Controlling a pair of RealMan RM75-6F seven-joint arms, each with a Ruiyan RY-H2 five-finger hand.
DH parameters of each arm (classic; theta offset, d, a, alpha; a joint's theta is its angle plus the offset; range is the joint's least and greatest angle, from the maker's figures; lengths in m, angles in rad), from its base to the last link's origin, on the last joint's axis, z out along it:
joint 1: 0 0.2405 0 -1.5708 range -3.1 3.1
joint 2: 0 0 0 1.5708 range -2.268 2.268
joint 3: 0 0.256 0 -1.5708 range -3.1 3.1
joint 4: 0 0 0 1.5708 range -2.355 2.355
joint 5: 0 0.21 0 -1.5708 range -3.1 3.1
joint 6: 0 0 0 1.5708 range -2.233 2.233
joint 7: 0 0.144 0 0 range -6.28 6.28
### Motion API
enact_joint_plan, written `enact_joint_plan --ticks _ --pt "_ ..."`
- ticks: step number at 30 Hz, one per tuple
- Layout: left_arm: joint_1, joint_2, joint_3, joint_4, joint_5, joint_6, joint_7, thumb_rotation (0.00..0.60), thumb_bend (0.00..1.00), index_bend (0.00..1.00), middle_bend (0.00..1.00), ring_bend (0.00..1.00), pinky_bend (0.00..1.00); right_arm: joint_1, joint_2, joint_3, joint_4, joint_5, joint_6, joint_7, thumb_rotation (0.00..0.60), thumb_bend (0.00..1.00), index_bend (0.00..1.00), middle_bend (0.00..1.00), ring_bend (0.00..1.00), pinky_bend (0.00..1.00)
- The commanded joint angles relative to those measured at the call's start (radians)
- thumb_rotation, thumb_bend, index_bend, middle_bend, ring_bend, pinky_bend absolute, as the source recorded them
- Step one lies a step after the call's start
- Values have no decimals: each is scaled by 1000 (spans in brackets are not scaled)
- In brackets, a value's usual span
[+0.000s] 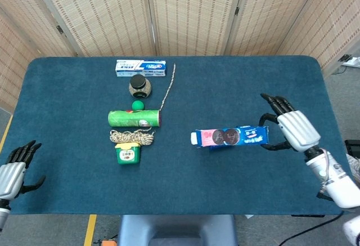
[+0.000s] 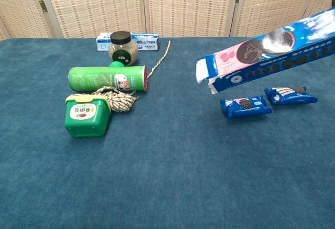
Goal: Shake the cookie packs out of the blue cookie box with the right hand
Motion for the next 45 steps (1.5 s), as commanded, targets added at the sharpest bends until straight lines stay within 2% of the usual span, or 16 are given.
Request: enact_joint_plan --ticks 1,6,10,13,16,18,21,25,29,32,33,40,45 --pt "-1 1 1 0 1 -1 -2 600 357 0 34 1 2 -29 -244 -49 263 -105 87 183 600 184 515 23 0 0" --pt "3 4 5 1 17 11 -15 600 358 0 34 2 2 -9 -379 -82 440 -122 55 286 600 184 515 20 1 0" --pt "6 6 6 3 23 18 -28 600 357 0 34 2 3 8 -437 -93 522 -123 27 304 600 184 501 13 0 0" --pt "6 8 7 5 25 18 -35 600 358 0 34 1 3 19 -455 -102 554 -109 -12 277 600 183 372 1 0 0" --pt "6 10 8 5 28 18 -41 600 357 0 34 2 3 25 -440 -107 544 -79 -65 217 600 184 92 0 0 0" --pt "7 10 8 6 30 20 -46 600 357 0 34 1 3 27 -408 -106 509 -53 -95 167 600 184 1 0 0 0" --pt "7 12 8 7 31 22 -50 600 357 0 34 2 3 15 -348 -104 441 -12 -112 64 600 184 0 0 0 0" --pt "9 14 8 5 34 28 -58 600 357 0 35 2 4 -39 -272 -91 320 77 -71 -121 600 184 0 0 0 0" --pt "16 17 10 2 45 44 -57 600 357 0 36 4 5 -133 -230 -82 204 159 68 -328 600 183 0 0 0 0" --pt "18 16 11 0 49 51 -54 600 357 0 37 4 5 -165 -230 -85 176 170 121 -385 600 183 0 0 0 0" --pt "19 14 13 -2 55 57 -40 600 357 0 37 4 5 -218 -234 -100 159 174 199 -432 600 184 0 0 0 0" --pt "21 3 7 -20 32 59 23 600 357 0 37 4 5 -305 -251 -112 150 136 318 -408 600 184 0 0 0 0" --pt "32 -17 -3 -12 36 102 62 600 357 0 37 4 5 -325 -249 -106 142 123 336 -402 600 184 0 0 0 0"
